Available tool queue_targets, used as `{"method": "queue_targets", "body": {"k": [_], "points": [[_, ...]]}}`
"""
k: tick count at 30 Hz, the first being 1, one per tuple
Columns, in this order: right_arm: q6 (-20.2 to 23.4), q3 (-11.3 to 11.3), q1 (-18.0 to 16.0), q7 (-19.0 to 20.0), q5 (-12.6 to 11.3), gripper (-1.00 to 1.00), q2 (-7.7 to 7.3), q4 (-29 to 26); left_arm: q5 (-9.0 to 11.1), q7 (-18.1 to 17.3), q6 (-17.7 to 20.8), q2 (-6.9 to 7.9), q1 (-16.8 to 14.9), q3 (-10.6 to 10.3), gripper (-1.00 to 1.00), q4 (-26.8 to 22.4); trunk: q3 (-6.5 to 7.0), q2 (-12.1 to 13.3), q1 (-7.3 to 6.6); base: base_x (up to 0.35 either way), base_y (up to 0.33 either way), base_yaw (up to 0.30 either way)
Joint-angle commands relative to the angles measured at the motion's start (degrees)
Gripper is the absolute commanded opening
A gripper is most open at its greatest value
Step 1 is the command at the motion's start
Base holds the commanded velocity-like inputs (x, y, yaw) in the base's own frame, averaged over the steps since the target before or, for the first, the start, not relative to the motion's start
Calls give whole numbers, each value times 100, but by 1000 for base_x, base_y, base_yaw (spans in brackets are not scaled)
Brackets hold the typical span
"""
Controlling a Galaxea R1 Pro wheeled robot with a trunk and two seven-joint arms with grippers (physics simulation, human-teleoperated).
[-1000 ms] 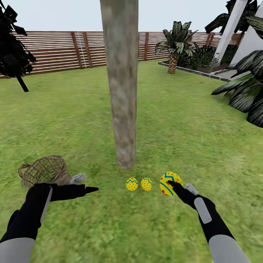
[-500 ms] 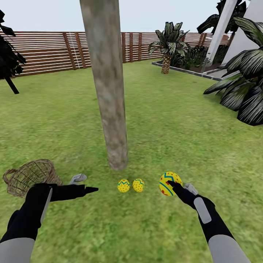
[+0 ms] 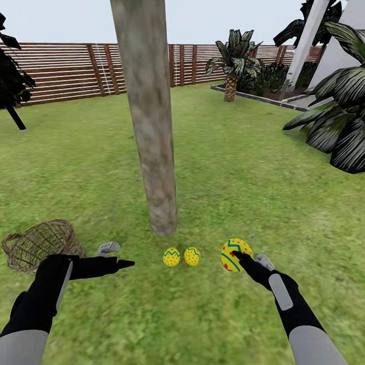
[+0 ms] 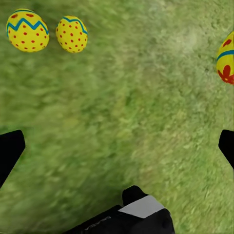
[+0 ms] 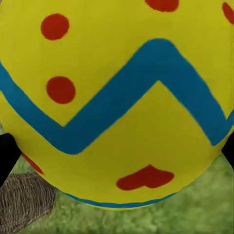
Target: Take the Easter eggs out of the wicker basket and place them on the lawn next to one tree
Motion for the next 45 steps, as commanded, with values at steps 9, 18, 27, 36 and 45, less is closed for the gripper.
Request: {"method": "queue_targets", "body": {"k": [9, 18, 27, 36, 45], "points": [[-213, 893, -11, -1621, 66, -100, 8, 9, 3, 1994, -5, -311, -5, 21, 100, 65, -156, -366, 198, 0, 0, 58], [-207, 1148, 0, -2050, 67, -100, 9, 177, -52, 2062, -25, -509, -5, 4, 100, 88, -317, -727, 396, 0, 0, 0], [-202, 1536, -52, -2705, 3, -100, 11, 286, -61, 2063, -26, -556, -5, 1, 100, 92, -479, -1088, 594, 0, 0, 0], [-453, 1564, -48, -2674, -11, -100, 11, 286, -78, 2150, -32, -600, -5, -6, 100, 92, -641, -1449, 791, 0, 0, 0], [-482, 1562, -48, -2682, 6, -100, 11, 287, 14, 2926, -35, -613, -5, 12, 100, 92, -784, -1769, 967, 0, 0, 0]]}}
